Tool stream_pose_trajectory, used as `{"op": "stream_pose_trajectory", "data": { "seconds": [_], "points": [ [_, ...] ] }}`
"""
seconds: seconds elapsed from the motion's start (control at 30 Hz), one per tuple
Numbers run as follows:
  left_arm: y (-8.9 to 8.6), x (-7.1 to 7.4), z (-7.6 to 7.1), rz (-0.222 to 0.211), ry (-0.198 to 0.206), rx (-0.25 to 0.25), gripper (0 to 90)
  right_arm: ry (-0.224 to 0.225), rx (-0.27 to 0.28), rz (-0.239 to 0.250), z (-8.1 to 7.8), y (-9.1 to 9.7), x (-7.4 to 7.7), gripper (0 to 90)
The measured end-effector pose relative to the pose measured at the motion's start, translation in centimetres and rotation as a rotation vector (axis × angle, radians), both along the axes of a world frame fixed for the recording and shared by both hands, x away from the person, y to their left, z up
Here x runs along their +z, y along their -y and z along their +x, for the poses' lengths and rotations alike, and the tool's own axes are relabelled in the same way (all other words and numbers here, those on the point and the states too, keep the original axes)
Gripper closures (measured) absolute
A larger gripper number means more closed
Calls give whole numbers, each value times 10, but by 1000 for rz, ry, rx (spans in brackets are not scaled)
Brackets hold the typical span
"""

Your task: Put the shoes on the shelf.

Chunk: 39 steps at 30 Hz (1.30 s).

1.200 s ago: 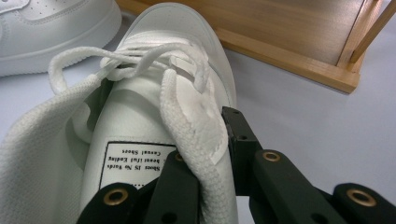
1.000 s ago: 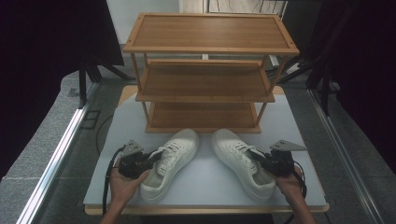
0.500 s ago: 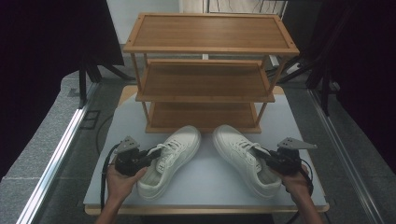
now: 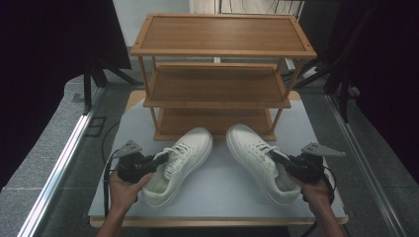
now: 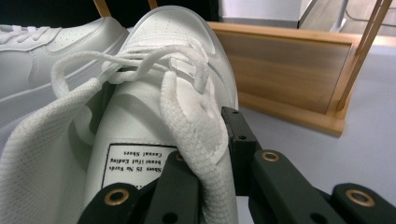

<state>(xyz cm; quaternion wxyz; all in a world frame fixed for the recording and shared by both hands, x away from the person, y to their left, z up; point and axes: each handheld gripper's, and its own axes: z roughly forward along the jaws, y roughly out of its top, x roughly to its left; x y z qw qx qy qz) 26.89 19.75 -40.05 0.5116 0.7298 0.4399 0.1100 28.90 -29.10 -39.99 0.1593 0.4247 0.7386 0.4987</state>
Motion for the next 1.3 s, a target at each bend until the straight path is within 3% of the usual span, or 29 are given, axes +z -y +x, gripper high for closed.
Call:
{"op": "stream_pose_trajectory", "data": {
  "seconds": [0.17, 0.47, 0.7, 0.73, 0.97, 1.3],
  "points": [
    [-3, 16, -3, -54, 26, 2, 821, 38, -14, 61, -7, 5, 10, 841],
    [-1, 39, -1, -106, 50, 1, 821, 74, -37, 112, -15, 9, 35, 841],
    [4, 61, 6, -129, 72, -1, 821, 127, -68, 121, -15, 9, 56, 841],
    [5, 66, 9, -151, 77, 3, 821, 139, -73, 124, -12, 10, 64, 841],
    [10, 78, 26, -188, 80, 18, 821, 162, -124, 160, 1, 9, 85, 841],
    [13, 84, 47, -232, 84, 74, 821, 163, -171, 182, 24, -4, 101, 841]
  ]
}}
